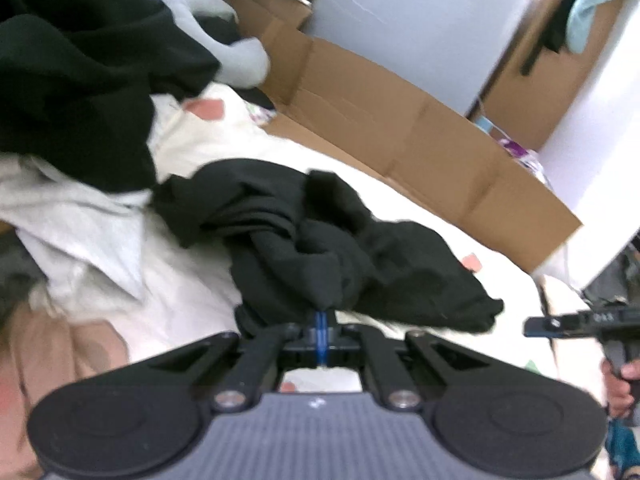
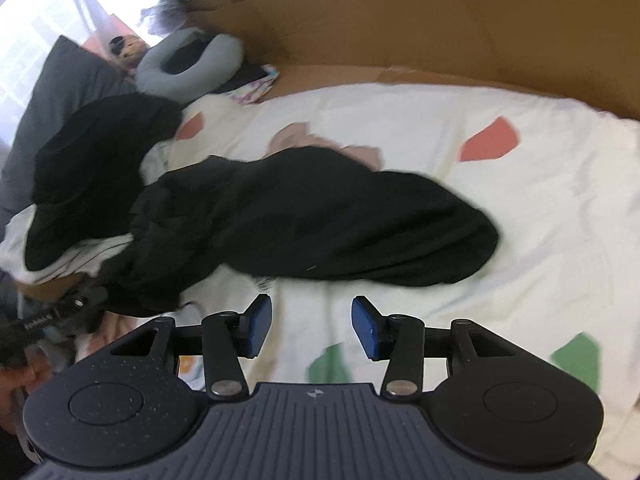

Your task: Fold clothes

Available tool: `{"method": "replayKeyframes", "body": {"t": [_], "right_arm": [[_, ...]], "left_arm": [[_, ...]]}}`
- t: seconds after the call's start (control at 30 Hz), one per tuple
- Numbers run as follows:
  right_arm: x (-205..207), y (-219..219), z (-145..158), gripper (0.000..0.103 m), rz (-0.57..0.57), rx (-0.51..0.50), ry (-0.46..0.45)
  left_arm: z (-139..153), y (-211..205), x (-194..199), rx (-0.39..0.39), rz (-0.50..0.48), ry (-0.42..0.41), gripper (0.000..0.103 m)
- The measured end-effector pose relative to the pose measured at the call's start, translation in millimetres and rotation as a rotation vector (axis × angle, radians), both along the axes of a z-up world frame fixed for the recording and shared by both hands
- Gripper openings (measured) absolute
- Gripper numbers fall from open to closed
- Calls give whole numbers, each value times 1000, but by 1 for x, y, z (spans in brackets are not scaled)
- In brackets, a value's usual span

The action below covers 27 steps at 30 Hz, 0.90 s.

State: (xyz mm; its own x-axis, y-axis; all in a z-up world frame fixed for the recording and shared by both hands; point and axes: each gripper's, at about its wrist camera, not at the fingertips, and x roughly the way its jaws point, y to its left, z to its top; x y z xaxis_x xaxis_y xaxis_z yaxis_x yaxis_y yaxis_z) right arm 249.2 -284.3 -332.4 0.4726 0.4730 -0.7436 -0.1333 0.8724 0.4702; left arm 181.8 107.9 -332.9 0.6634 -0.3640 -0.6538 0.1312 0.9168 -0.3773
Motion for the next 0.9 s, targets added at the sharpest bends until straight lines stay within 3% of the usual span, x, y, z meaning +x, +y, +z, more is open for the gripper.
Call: {"method": "replayKeyframes", "body": {"t": [0.47, 0.8, 0.83, 0.9], "right_arm": [[-16, 62, -8, 71, 84, 193, 77], [-10, 83, -37, 73, 88, 283, 164], [-9, 84, -40, 69, 88, 293, 166], [-9, 82, -39, 41, 90, 280, 151]], "left_arm": [[-9, -57, -37, -150, -230, 96, 0], [-14, -80, -51, -202, -335, 133, 0], [-14, -82, -52, -206, -342, 133, 0], [-13, -84, -53, -210, -353, 133, 0]]}}
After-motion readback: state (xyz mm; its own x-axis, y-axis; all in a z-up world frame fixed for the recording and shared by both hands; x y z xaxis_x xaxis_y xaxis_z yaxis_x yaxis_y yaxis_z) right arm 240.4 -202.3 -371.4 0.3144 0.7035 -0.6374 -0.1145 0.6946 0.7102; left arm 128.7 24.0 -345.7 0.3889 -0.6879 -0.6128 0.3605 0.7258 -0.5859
